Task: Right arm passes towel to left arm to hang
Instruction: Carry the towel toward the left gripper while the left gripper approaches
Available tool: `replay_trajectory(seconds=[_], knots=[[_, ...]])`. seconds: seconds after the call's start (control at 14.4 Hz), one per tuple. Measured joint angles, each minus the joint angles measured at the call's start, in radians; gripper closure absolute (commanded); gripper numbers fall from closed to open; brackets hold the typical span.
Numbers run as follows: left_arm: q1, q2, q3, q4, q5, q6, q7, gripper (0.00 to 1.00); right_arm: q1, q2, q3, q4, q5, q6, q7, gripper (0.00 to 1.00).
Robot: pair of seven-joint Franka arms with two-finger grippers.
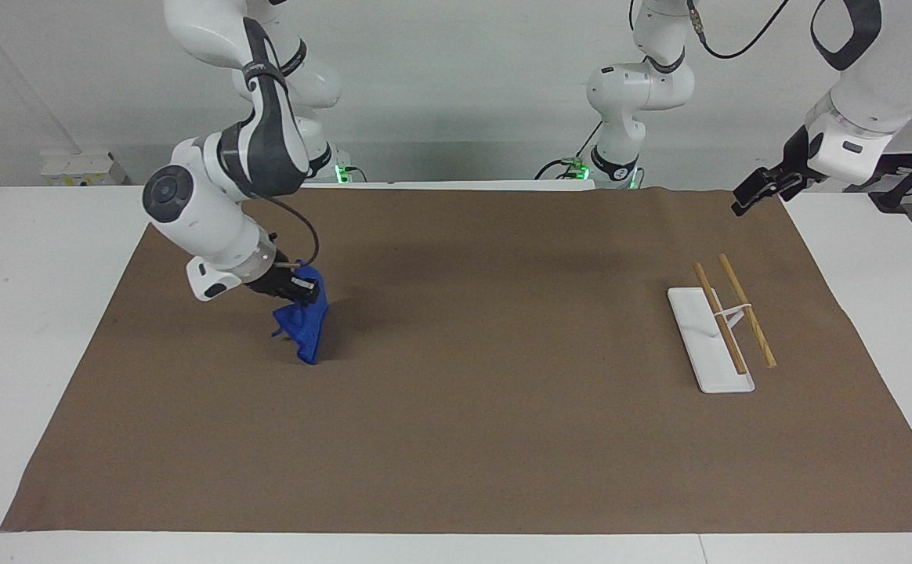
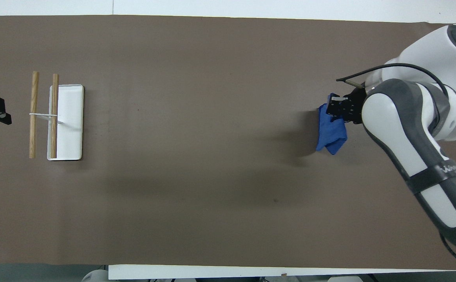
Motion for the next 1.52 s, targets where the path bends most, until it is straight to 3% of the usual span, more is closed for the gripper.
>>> replay_trajectory(seconds=[0.35,0.55,0.69,1.11,1.52], knots=[[-0.008,-0.003,-0.001,-0.092,-0.23,0.235,-0.636,0.0,0.018,0.001,0.206,0.07,0.08,0.12,0.454,1.0],[-0.073,-0.007,-0.006,-0.208,-0.288,0.449,-1.056,0.0,0.051,0.02,0.259,0.069,0.214,0.274,0.617,1.0],[-0.146,-0.022,-0.009,-0.273,-0.289,0.53,-1.231,0.0,0.07,0.037,0.288,0.069,0.306,0.365,0.684,1.0],[-0.286,-0.066,-0.012,-0.426,-0.289,0.701,-1.51,0.0,0.117,0.091,0.41,0.069,0.344,0.666,0.944,1.0],[-0.336,-0.068,-0.013,-0.474,-0.289,0.758,-1.551,0.0,0.124,0.098,0.424,0.069,0.347,0.683,0.969,1.0]])
